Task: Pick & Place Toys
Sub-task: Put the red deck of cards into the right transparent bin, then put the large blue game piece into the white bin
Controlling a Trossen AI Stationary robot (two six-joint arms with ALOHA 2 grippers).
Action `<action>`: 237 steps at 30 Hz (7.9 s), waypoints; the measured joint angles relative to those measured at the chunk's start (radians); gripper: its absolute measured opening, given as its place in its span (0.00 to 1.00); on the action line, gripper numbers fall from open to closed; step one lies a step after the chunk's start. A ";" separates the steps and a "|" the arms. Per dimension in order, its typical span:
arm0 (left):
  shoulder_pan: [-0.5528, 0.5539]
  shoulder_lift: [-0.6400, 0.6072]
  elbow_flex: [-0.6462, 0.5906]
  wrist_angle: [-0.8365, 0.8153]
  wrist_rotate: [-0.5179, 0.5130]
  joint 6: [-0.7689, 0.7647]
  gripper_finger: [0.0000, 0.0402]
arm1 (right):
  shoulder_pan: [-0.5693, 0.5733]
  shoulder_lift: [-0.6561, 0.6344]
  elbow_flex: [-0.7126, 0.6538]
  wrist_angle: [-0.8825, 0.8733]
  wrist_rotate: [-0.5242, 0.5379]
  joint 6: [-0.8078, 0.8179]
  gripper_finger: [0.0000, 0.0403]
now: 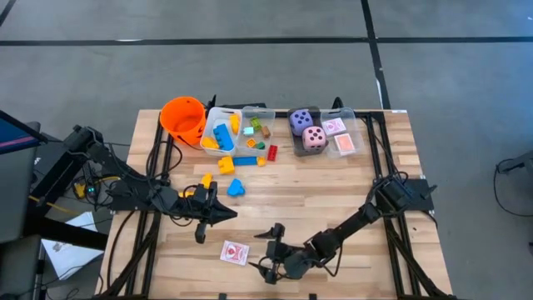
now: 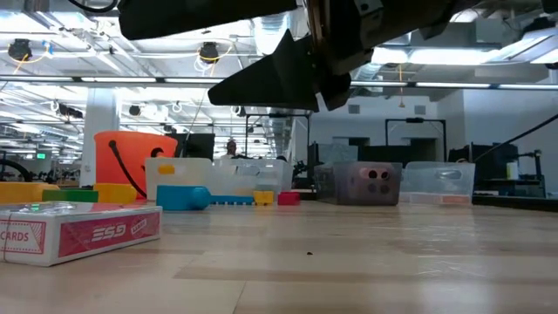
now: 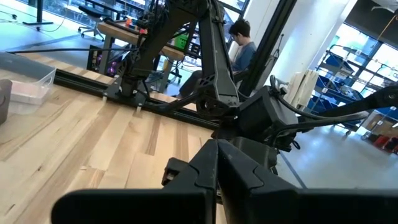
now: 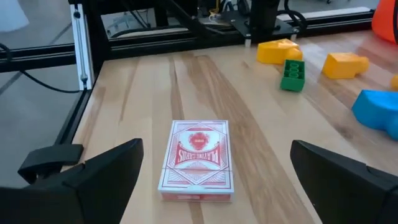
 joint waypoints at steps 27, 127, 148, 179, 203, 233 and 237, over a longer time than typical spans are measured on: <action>0.000 0.000 0.000 -0.001 0.000 0.000 0.00 | -0.046 0.000 0.000 -0.098 -0.213 0.015 0.99; 0.002 -0.001 0.001 -0.032 0.000 0.001 0.00 | -0.373 -0.712 -0.351 -1.883 0.529 1.343 0.76; 0.079 -0.001 0.000 -0.016 0.000 0.006 0.00 | -0.867 -0.975 -0.590 -1.100 0.309 0.470 0.76; 0.061 -0.001 0.000 -0.061 0.000 -0.030 0.00 | -0.703 -0.821 -0.589 -0.840 0.219 0.244 0.96; 0.067 -0.001 0.000 -0.061 0.000 -0.006 0.00 | -0.086 -0.252 -0.589 0.251 0.260 0.384 0.96; 0.201 0.357 0.000 -0.357 0.071 -0.421 0.27 | -0.158 -0.179 -0.553 0.338 0.159 0.145 0.96; 0.252 0.365 0.000 -0.380 0.224 -0.495 0.45 | -0.194 -0.179 -0.553 0.327 0.159 0.108 0.96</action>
